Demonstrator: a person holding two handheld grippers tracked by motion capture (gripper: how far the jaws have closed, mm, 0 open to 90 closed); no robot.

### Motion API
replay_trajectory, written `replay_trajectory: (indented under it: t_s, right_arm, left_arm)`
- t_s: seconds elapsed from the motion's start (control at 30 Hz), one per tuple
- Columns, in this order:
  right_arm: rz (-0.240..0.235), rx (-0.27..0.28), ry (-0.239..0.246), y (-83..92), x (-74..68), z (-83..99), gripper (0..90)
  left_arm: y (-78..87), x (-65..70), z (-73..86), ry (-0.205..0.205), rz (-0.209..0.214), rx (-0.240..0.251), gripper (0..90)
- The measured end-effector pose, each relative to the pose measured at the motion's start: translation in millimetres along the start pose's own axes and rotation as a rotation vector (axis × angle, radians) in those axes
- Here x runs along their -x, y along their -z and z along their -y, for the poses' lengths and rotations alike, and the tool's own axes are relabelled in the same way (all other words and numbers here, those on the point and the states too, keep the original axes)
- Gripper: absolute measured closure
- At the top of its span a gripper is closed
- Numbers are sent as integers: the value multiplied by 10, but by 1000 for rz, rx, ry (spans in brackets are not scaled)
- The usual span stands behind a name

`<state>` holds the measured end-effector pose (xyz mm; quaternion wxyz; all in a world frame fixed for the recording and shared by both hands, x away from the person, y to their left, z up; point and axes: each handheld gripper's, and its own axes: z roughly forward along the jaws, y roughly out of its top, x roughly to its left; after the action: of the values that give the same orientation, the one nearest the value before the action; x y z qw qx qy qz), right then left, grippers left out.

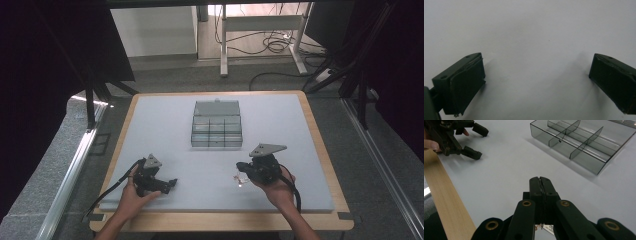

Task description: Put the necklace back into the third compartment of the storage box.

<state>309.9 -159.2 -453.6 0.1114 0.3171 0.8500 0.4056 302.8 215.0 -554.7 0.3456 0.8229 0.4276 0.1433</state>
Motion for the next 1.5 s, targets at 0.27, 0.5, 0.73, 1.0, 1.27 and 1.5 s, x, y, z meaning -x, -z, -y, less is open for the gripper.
replay_trajectory:
  t_s: [0.27,0.5,0.73,1.0,1.27,1.5]
  right_arm:
    - [0,19,-6,48,12,-53,877]
    - [8,45,-2,125,21,-131,877]
    - [12,112,-8,287,52,-310,878]
    - [23,155,-9,467,77,-486,877]
    - [36,172,-12,589,138,-620,878]
    - [42,182,-19,667,180,-745,878]
  left_arm:
    - [2,-3,0,-4,0,-3,0]
    - [2,-1,-1,-2,1,-2,1]
    - [5,-3,-1,-4,2,-6,1]
    - [2,-1,-1,-1,1,-2,1]
    - [3,-4,-2,-4,1,-3,1]
    - [3,-4,-2,-5,1,-3,1]
